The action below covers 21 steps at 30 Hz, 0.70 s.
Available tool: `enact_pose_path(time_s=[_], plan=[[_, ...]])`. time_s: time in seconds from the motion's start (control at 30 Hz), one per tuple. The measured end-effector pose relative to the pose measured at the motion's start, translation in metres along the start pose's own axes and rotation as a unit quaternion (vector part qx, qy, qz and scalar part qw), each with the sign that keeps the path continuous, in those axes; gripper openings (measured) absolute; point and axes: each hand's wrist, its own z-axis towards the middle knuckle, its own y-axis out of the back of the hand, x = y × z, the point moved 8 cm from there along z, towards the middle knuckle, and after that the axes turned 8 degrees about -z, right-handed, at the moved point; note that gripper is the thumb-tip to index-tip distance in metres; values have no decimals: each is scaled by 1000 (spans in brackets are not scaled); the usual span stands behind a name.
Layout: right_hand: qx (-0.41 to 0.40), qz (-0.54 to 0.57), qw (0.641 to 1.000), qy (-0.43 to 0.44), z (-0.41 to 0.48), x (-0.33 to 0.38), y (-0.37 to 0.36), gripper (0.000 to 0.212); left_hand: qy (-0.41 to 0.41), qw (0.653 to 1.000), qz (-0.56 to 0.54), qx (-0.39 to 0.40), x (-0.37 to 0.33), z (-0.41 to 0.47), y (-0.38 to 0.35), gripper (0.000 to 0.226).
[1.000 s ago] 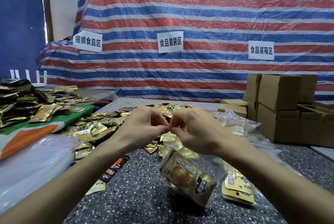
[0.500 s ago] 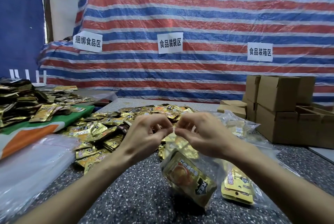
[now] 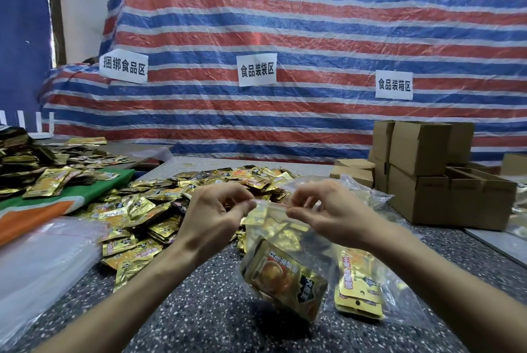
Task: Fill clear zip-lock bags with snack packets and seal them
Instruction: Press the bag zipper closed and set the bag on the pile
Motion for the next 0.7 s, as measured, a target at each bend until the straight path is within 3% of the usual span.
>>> enact_pose_path(time_s=[0.7], plan=[[4,-7,998,-61,-32,-61,3,12,0,1000,9,-8,6,1,3,12]])
